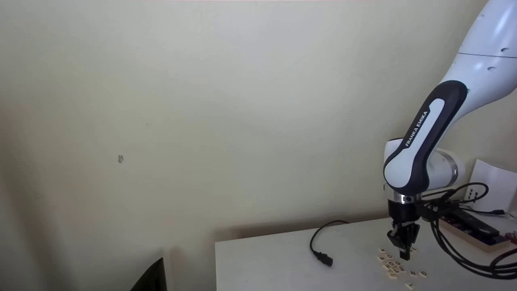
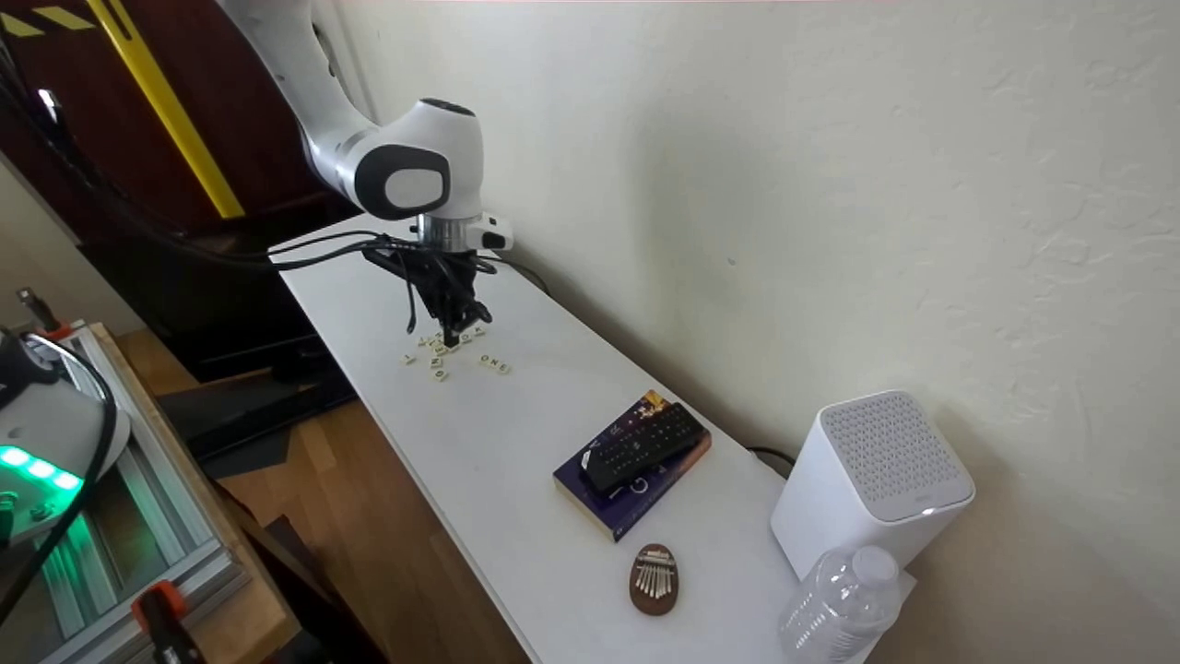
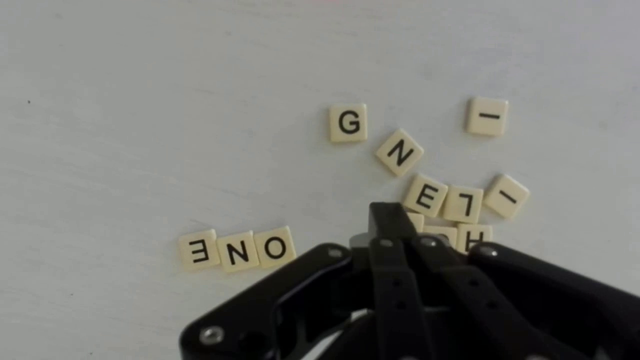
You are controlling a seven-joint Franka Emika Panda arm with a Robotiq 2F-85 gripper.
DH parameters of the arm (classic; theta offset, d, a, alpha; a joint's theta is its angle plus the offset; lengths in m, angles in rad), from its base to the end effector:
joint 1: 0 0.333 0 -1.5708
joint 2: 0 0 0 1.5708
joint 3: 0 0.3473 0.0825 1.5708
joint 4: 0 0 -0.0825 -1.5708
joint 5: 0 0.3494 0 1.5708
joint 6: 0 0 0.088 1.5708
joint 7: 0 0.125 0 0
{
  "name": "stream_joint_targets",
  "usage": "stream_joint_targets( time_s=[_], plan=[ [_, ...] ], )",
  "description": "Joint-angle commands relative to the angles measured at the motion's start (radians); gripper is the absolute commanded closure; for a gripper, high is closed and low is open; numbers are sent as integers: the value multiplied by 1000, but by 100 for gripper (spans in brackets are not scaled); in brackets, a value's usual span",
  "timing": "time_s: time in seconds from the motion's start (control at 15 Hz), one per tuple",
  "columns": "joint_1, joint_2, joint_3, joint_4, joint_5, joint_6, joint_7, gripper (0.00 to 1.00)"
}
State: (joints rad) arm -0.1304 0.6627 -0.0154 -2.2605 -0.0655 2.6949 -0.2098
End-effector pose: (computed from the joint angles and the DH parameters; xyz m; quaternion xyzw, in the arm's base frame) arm 0.4873 -0.0706 0.0911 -0.9913 -0.0638 0.1149 0.0048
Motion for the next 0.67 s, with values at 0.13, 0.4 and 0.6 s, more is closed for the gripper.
stream_joint_targets(
  time_s=[0.13,0.4,0.6],
  plan=[
    [28,-33,-18,-50,-113,-34,-88,100],
    [40,-23,-26,-48,-162,-67,-115,100],
    [40,-11,-19,-40,-158,-87,-112,100]
  ],
)
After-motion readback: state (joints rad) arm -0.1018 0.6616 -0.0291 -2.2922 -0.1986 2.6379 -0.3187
